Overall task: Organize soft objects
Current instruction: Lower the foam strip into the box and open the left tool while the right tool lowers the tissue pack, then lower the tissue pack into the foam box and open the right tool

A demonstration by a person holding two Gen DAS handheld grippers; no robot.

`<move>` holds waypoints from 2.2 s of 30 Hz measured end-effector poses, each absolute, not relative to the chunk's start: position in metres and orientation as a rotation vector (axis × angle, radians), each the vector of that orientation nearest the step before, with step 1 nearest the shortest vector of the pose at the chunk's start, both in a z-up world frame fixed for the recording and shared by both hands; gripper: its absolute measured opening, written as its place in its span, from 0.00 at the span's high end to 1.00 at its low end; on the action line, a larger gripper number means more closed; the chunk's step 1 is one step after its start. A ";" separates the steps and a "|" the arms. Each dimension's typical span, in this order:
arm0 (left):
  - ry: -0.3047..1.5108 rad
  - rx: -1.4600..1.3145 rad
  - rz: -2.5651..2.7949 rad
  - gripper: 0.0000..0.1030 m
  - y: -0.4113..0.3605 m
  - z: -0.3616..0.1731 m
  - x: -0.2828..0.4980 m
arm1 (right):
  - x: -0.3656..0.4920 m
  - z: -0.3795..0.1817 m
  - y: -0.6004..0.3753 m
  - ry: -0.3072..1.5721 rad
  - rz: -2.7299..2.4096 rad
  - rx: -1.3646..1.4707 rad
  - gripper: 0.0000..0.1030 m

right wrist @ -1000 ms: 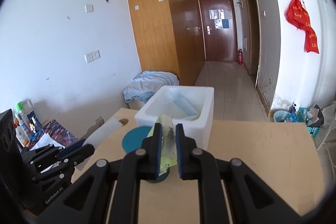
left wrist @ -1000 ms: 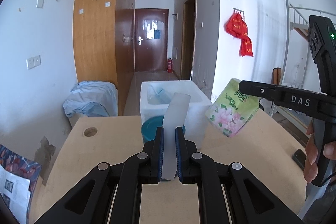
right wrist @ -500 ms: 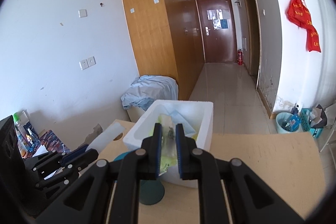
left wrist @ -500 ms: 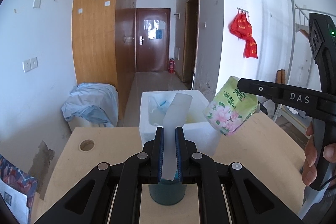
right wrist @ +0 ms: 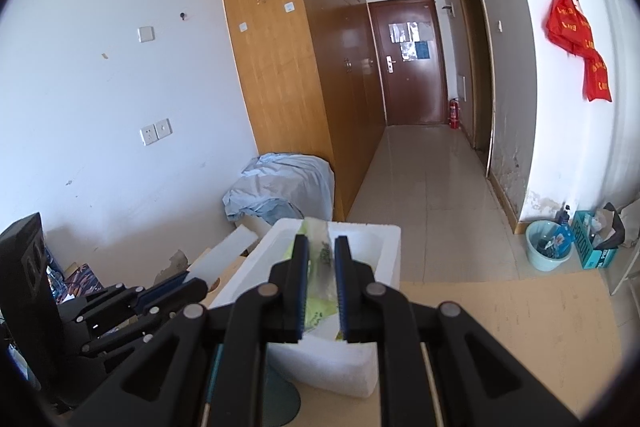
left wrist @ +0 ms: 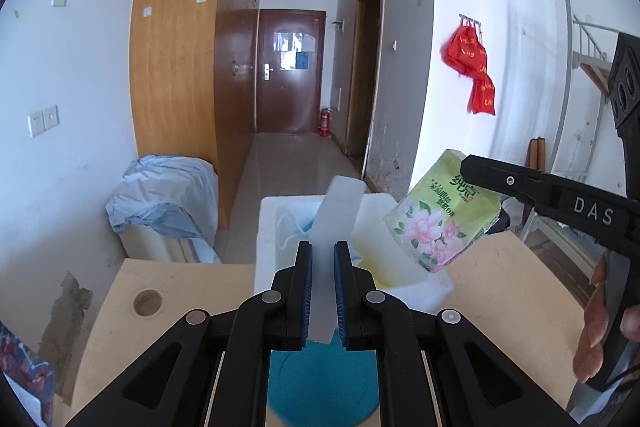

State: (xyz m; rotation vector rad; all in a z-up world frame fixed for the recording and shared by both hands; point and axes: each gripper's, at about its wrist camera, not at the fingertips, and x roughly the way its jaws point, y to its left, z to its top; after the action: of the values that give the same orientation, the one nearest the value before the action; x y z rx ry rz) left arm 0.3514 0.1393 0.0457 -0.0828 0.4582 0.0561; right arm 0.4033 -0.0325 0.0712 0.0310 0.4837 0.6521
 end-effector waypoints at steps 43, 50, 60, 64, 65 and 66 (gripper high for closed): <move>0.474 -0.061 0.085 0.44 0.141 0.033 0.404 | 0.442 0.046 -0.002 0.549 0.627 -0.017 0.85; 0.472 -0.078 0.110 0.43 0.153 0.036 0.403 | 0.448 0.040 -0.001 0.561 0.626 -0.007 0.85; 0.471 -0.082 0.114 0.43 0.157 0.036 0.404 | 0.449 0.037 0.004 0.558 0.626 -0.025 0.84; 0.472 -0.088 0.112 0.43 0.155 0.037 0.403 | 0.453 0.033 0.005 0.565 0.620 -0.027 0.85; 0.471 -0.088 0.114 0.43 0.156 0.037 0.404 | 0.454 0.032 0.006 0.567 0.620 -0.029 0.85; 0.472 -0.088 0.112 0.43 0.155 0.036 0.404 | 0.455 0.031 0.008 0.571 0.622 -0.031 0.85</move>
State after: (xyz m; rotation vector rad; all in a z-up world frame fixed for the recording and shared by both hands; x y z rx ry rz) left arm 0.4039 0.1554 0.0365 -0.0877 0.4716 0.1123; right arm 0.4546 0.0077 0.0308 -0.0307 0.5709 0.6221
